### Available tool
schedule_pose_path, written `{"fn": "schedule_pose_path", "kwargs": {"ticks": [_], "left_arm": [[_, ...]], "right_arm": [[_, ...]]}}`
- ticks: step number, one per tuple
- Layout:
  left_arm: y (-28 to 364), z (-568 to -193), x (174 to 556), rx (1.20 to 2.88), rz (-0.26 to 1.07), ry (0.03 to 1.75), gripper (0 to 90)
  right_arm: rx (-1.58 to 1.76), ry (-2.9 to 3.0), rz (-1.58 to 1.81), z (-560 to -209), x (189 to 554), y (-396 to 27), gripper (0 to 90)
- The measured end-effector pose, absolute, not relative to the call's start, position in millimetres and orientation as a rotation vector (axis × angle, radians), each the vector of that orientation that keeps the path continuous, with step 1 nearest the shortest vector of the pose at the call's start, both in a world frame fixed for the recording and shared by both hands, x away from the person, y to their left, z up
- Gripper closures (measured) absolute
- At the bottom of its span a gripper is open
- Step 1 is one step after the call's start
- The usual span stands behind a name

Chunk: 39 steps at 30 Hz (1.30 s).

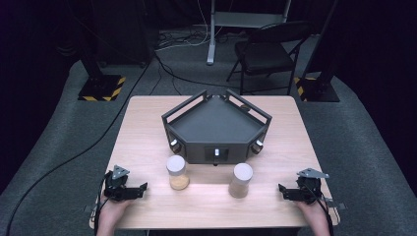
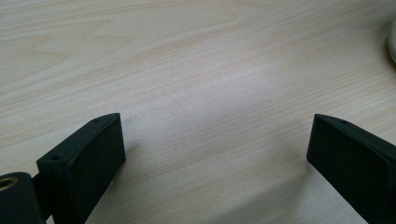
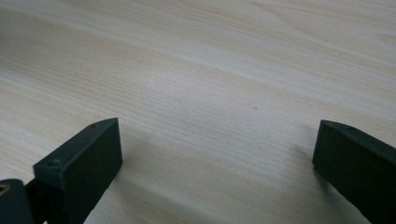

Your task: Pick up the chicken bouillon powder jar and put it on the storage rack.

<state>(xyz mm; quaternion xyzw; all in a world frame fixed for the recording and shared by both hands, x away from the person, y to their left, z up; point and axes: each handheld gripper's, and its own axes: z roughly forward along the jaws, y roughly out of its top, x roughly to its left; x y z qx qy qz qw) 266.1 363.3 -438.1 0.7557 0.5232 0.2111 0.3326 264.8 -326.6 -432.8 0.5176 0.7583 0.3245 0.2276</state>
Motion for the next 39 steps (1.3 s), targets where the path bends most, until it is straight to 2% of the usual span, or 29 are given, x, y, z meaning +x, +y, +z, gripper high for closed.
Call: {"fn": "schedule_pose_path", "kwargs": {"ticks": [6, 39], "left_arm": [[358.6, -439.8, 266.2, 1.981, 0.571, 1.368, 0.2], [359.5, -440.0, 264.8, 1.974, 0.570, 1.372, 0.8]], "right_arm": [[1.414, 2.104, 0.898, -432.7, 265.8, -328.8, 0.0], [1.415, 2.102, 0.901, -432.9, 265.8, -328.8, 0.0]]}}
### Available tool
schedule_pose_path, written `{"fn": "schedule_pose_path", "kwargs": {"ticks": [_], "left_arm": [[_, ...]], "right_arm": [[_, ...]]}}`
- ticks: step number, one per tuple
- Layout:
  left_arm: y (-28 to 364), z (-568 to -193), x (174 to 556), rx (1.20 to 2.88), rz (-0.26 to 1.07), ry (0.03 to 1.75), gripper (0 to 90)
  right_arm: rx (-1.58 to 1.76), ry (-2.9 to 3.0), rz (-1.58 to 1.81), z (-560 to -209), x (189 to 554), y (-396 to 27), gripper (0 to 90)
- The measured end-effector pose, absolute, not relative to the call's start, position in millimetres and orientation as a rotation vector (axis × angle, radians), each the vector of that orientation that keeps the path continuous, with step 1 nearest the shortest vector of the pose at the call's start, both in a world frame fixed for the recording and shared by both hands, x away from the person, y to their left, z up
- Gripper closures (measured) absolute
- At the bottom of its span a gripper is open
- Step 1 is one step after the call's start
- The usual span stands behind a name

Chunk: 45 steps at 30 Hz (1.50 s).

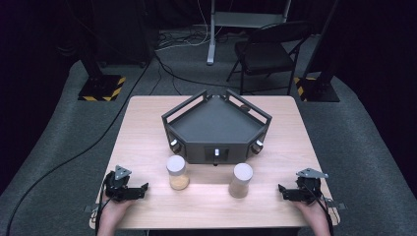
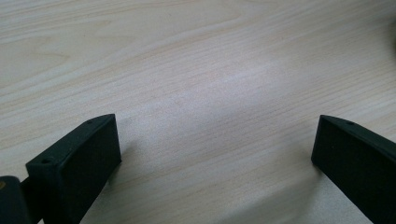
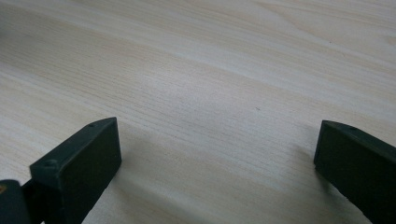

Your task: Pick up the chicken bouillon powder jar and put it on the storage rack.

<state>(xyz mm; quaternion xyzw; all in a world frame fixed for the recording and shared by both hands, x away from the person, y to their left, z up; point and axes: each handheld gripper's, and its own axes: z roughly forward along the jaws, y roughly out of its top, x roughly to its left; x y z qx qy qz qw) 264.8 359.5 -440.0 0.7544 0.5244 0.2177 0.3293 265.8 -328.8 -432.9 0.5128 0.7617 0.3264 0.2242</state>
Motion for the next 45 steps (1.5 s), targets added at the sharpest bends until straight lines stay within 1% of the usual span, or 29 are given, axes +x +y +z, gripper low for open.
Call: {"fn": "schedule_pose_path", "kwargs": {"ticks": [9, 14, 22, 32, 45], "left_arm": [[361, -439, 265, 1.973, 0.561, 1.372, 2.9], [364, -436, 263, 1.940, 0.545, 1.363, 3.4], [363, -425, 256, 1.913, 0.568, 1.339, 4.6], [366, -408, 249, 1.893, 0.551, 1.263, 6.2], [356, -391, 245, 1.912, 0.527, 1.151, 6.8]], "right_arm": [[1.415, 2.102, 0.901, -433, 266, -329, 0.0], [1.416, 2.101, 0.900, -433, 266, -329, 0.0], [1.415, 2.102, 0.900, -433, 266, -329, 0.0], [1.414, 2.102, 0.900, -433, 266, -329, 0.0], [1.415, 2.101, 0.900, -433, 266, -329, 0.0]]}}
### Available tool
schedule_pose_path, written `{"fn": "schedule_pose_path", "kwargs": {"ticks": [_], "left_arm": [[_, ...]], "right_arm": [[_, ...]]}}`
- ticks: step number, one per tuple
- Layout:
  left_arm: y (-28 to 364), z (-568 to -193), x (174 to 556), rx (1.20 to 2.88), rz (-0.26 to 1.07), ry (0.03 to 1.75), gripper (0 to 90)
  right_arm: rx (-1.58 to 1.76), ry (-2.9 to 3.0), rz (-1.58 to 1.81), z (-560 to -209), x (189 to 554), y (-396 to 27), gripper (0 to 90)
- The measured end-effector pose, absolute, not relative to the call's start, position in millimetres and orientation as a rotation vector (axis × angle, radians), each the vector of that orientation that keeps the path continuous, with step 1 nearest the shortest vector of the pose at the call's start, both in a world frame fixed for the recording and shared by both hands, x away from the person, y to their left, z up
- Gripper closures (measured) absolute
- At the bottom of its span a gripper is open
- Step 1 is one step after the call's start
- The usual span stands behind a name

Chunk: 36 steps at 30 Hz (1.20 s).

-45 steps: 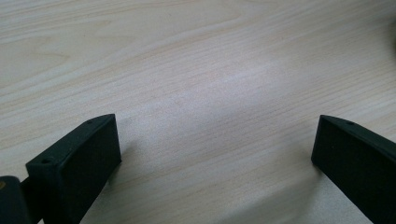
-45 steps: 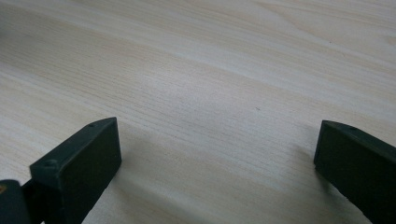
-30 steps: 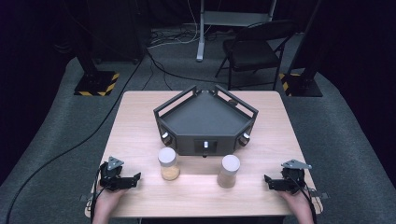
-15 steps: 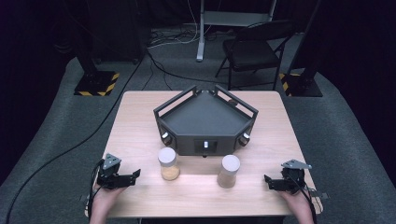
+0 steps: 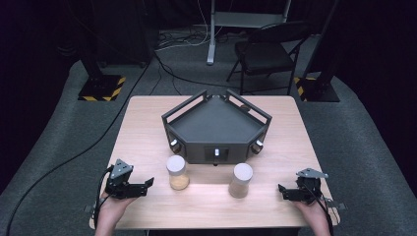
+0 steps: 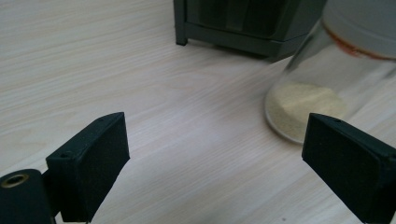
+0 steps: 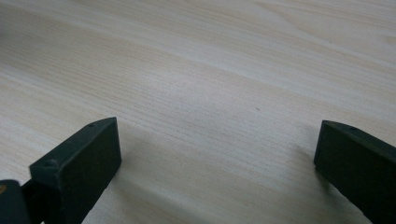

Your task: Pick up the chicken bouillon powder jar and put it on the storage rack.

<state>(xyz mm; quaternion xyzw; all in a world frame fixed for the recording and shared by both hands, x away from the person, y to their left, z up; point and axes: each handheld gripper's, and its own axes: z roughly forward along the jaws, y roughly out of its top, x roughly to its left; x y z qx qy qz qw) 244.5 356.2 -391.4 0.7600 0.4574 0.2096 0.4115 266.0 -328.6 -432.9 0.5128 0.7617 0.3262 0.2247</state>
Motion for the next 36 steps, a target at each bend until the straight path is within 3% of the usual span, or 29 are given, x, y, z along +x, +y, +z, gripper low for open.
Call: {"fn": "schedule_pose_path", "kwargs": {"ticks": [36], "left_arm": [[308, -381, 260, 1.944, 0.451, 0.954, 8.9]], "right_arm": [[1.415, 2.100, 0.899, -433, 266, -328, 0.0]]}}
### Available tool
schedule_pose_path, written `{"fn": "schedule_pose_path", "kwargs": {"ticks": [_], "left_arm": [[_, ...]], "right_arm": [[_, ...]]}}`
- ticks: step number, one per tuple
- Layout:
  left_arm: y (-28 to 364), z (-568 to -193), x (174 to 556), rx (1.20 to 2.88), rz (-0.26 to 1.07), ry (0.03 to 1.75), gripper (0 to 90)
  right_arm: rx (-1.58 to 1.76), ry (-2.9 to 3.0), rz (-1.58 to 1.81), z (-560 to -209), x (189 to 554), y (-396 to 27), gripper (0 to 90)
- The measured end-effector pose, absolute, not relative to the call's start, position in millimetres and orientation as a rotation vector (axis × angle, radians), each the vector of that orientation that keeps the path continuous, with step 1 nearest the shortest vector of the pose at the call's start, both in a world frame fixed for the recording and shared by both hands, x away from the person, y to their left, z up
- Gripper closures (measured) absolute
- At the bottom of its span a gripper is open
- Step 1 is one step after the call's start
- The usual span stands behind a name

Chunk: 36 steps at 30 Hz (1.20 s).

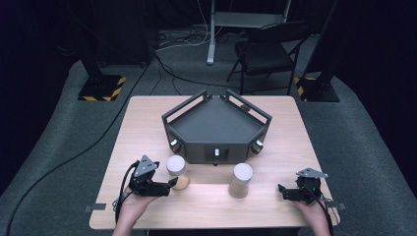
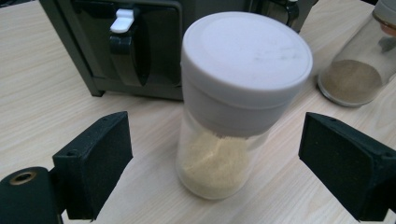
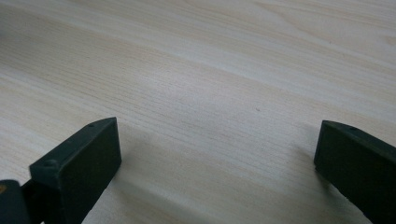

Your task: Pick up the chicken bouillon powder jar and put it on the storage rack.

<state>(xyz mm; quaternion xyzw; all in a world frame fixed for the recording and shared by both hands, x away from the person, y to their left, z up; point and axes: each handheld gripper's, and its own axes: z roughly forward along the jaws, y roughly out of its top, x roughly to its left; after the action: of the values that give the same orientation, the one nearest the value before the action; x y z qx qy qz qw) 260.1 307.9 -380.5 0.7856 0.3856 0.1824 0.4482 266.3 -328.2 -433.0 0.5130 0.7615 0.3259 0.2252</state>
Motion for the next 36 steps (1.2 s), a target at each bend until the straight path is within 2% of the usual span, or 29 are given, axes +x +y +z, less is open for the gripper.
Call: {"fn": "schedule_pose_path", "kwargs": {"ticks": [12, 17, 24, 36], "left_arm": [[298, -384, 276, 1.944, 0.427, 0.940, 12.2], [291, -389, 284, 1.949, 0.402, 0.921, 19.9], [285, -398, 283, 1.928, 0.452, 0.921, 32.2], [284, -396, 282, 1.913, 0.461, 0.943, 33.5]], "right_arm": [[1.415, 2.100, 0.899, -433, 266, -328, 0.0], [1.417, 2.099, 0.900, -433, 266, -328, 0.0], [1.415, 2.100, 0.899, -433, 266, -328, 0.0], [1.415, 2.100, 0.899, -433, 266, -328, 0.0]]}}
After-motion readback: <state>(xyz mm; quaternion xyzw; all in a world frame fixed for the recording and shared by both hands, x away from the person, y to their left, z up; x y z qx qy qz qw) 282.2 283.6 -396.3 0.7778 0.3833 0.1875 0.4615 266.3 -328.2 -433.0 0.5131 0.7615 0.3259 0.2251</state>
